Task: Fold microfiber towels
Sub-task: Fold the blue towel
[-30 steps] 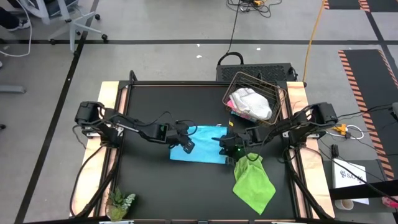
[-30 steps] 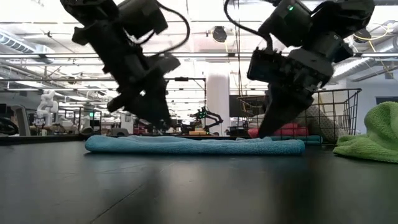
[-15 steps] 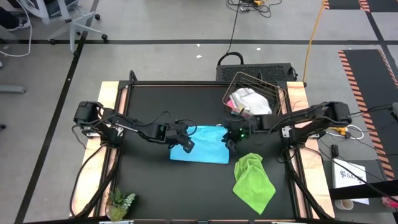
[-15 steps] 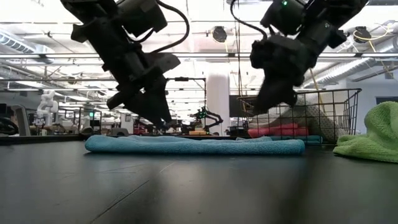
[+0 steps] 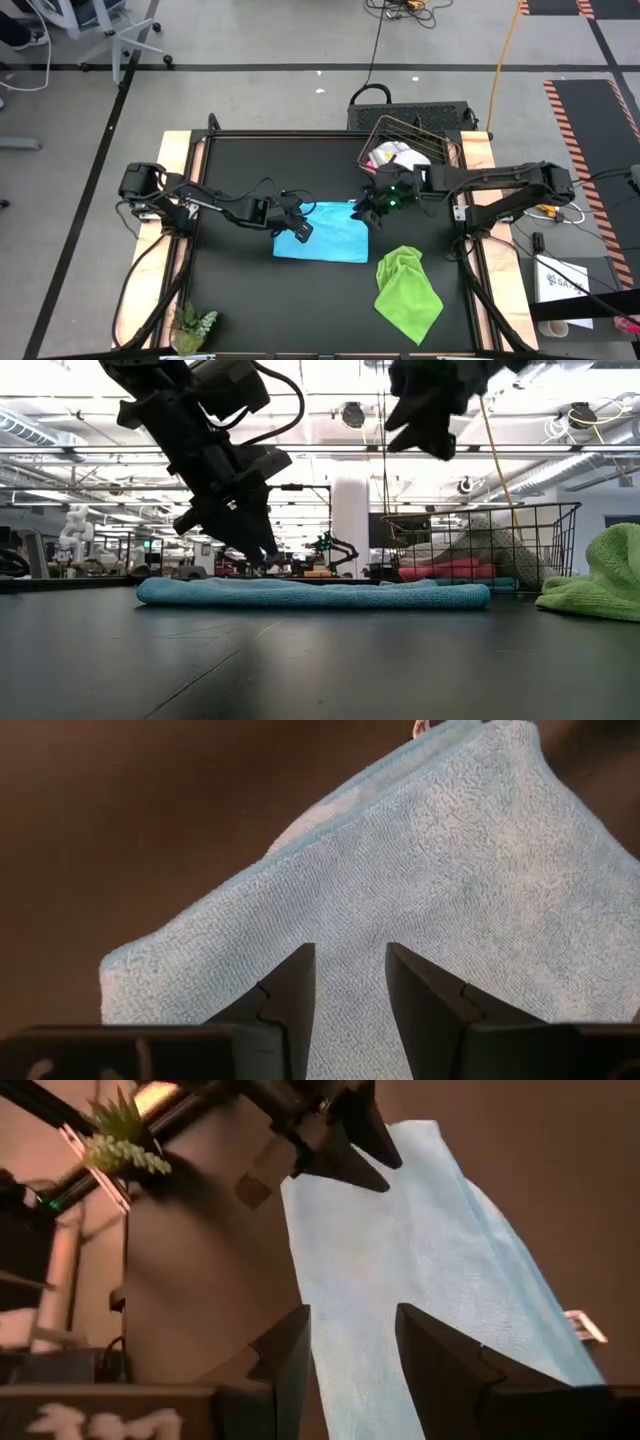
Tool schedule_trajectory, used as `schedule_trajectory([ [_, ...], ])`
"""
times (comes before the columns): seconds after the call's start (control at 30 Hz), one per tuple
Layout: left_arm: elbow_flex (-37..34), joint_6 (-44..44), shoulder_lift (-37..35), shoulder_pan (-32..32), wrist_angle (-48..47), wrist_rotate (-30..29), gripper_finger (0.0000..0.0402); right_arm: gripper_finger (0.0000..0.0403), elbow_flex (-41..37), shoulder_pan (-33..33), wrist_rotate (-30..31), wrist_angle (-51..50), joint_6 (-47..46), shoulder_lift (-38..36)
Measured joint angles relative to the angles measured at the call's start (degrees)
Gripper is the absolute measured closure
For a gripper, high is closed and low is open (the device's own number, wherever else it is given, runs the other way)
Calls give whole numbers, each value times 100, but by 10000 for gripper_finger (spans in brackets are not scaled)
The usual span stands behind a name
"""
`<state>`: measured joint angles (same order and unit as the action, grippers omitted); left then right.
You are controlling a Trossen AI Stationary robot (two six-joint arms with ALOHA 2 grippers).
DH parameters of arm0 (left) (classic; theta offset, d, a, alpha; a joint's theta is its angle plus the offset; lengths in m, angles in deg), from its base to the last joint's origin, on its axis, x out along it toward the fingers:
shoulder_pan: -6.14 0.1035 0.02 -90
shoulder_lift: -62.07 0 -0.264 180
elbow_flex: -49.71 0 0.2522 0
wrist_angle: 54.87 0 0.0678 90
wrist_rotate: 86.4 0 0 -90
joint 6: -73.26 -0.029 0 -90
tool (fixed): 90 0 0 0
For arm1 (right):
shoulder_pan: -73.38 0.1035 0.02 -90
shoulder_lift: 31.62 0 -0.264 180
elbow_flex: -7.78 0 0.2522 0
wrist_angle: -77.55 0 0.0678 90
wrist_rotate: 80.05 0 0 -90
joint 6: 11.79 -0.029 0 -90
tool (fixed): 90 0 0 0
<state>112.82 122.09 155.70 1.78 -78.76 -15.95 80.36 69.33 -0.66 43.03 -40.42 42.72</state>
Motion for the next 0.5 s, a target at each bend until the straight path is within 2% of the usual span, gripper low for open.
schedule_trajectory([
  [0.23, 0, 93, 0, 0, -26, -30, 275, 263, 1230, 160, -9, -1507, 349, 843],
  [0.5, 0, 130, 0, 0, -46, -111, 275, 263, 1291, 171, 15, -2385, 738, 2098],
])
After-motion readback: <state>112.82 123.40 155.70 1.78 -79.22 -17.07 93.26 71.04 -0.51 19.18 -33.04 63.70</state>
